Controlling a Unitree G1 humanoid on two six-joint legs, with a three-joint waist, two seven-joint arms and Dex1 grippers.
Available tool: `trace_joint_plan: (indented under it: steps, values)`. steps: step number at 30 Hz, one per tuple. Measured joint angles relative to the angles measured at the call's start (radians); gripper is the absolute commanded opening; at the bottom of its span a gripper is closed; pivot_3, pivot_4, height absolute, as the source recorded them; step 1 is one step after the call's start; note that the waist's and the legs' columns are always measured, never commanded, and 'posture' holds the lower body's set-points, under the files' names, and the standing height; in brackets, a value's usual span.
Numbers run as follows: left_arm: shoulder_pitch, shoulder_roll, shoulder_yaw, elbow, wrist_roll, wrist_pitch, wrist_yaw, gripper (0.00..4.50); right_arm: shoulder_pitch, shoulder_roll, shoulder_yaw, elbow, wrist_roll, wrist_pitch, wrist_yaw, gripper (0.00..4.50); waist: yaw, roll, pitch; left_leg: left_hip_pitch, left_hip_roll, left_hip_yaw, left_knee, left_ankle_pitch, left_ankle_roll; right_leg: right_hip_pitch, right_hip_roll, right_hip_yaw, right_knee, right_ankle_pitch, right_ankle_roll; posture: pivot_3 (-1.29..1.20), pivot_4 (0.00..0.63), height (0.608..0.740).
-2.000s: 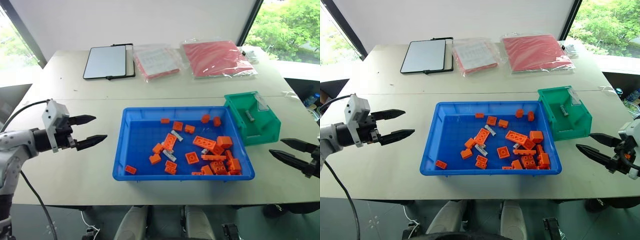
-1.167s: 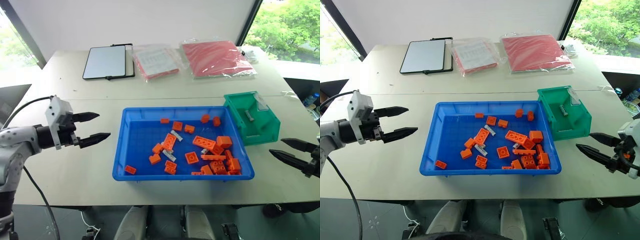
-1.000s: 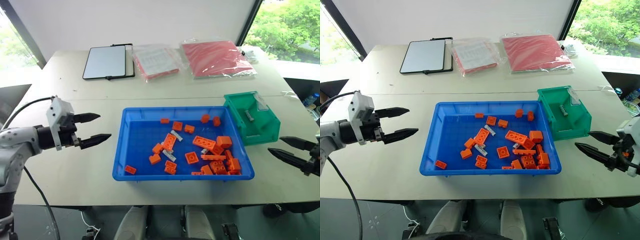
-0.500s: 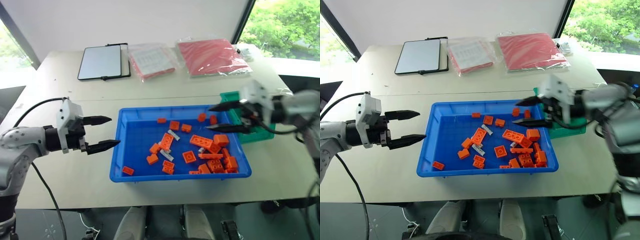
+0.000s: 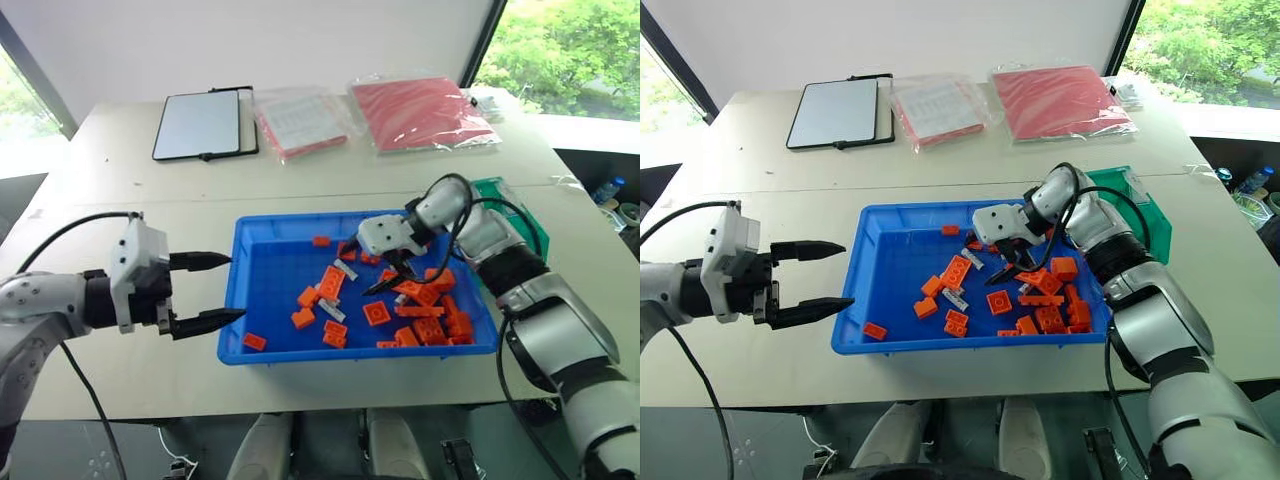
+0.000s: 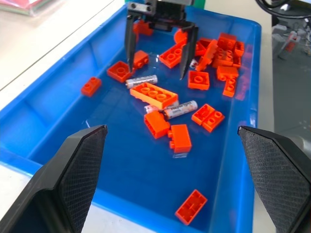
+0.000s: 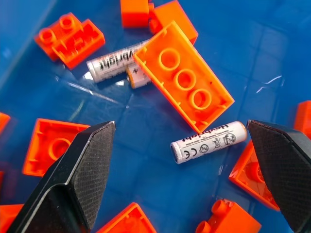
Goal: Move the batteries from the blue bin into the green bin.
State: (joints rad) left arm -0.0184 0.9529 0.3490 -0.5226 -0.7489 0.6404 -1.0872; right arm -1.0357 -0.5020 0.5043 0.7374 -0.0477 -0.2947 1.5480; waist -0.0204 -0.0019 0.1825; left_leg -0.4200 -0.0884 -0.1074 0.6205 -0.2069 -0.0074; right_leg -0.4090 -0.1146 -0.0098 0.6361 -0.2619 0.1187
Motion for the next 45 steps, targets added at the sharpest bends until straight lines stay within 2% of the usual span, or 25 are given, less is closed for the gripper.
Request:
trace_joint_plan:
  steps: [14,17,21,26,30,33,37,40,45]
  values:
    - [-0.073,0.001,-0.085,0.122,0.053,-0.064,-0.063,4.50,-0.036,0.121,-0.017,0.180,-0.060,-0.129,-0.059,4.43,0.000,0.000,0.000,0.004,0.000,0.001,-0.003,0.001,-0.002,-0.002,0.001,0.003,0.008,0.000,-0.001,0.00,0.150,0.735]
    - [-0.104,0.000,-0.104,0.139,0.062,-0.070,-0.069,4.50,-0.036,0.133,-0.022,0.191,-0.060,-0.125,-0.059,3.57,0.000,0.000,0.000,0.005,0.000,0.001,-0.003,0.001,-0.002,-0.002,0.001,0.004,0.009,0.000,-0.001,0.00,0.150,0.735]
    - [-0.128,-0.002,-0.123,0.162,0.068,-0.082,-0.074,4.50,-0.036,0.131,-0.056,0.186,-0.045,-0.083,-0.048,1.67,0.000,0.000,0.000,0.006,0.000,0.001,-0.003,0.002,-0.003,-0.002,0.001,0.004,0.010,0.000,-0.001,0.00,0.150,0.735]
    - [-0.146,-0.009,-0.141,0.172,0.076,-0.089,-0.083,4.50,-0.034,0.139,-0.111,0.101,0.000,0.020,-0.051,1.67,-0.003,0.000,0.000,0.006,0.000,0.001,-0.005,0.002,-0.003,-0.003,0.001,0.005,0.011,-0.001,-0.001,0.00,0.150,0.735]
    - [-0.162,-0.017,-0.158,0.180,0.085,-0.094,-0.086,4.50,-0.034,0.188,-0.133,0.023,0.025,0.109,-0.089,1.67,-0.004,0.000,0.000,0.006,0.000,0.001,-0.005,0.002,-0.003,-0.003,0.001,0.005,0.011,-0.001,-0.001,0.00,0.150,0.735]
    - [-0.183,-0.020,-0.169,0.189,0.086,-0.099,-0.088,4.50,-0.032,0.225,-0.133,0.001,0.022,0.142,-0.144,1.67,-0.002,0.000,0.000,0.006,0.000,0.001,-0.005,0.002,-0.003,-0.003,0.001,0.005,0.011,-0.001,-0.001,0.00,0.150,0.735]
    - [-0.189,-0.020,-0.170,0.193,0.087,-0.101,-0.087,4.50,-0.002,0.218,-0.130,-0.059,-0.012,0.197,-0.236,1.67,0.003,0.000,0.000,0.006,0.000,0.001,-0.005,0.002,-0.003,-0.003,0.001,0.005,0.011,-0.001,-0.001,0.00,0.150,0.735]
    - [-0.183,-0.021,-0.170,0.190,0.087,-0.101,-0.081,4.50,0.056,0.168,-0.151,-0.248,-0.011,0.392,-0.285,1.67,0.005,0.000,0.000,0.006,0.000,0.001,-0.005,0.002,-0.003,-0.004,0.001,0.005,0.011,-0.001,-0.001,0.00,0.150,0.735]
    - [-0.151,-0.021,-0.168,0.173,0.085,-0.100,-0.068,4.50,0.200,0.058,-0.253,-0.746,0.040,0.941,-0.375,1.67,0.006,0.000,0.000,0.004,0.000,0.001,-0.005,0.002,-0.003,-0.005,0.000,0.005,0.011,-0.001,-0.002,0.00,0.150,0.735]
